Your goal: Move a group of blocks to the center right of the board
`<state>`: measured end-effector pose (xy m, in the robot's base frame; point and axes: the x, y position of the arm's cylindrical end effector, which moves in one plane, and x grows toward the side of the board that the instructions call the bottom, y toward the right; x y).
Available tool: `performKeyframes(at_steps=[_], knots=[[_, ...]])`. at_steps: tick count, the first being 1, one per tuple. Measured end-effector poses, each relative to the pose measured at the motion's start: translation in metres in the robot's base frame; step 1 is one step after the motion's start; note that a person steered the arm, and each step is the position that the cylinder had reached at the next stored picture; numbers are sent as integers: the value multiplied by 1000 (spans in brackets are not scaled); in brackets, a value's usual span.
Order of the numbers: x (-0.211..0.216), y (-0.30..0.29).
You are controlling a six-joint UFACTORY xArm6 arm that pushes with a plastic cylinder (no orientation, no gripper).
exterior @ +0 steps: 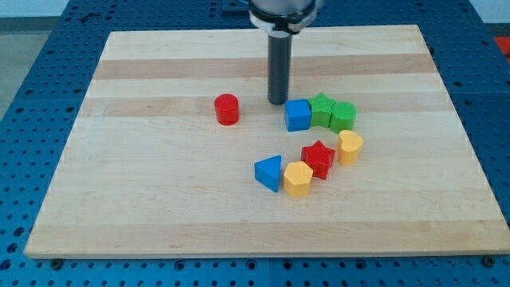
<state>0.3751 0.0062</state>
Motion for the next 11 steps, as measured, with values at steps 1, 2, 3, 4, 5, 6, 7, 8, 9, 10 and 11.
performKeyframes(at_steps=[1, 2, 3, 4, 5, 6, 7, 8, 9, 10, 11], knots=[[8, -33], [8, -33], [34, -33], [40, -33], [39, -29], [36, 11], [36, 20], [36, 47], [35, 80], [31, 114], [27, 140]])
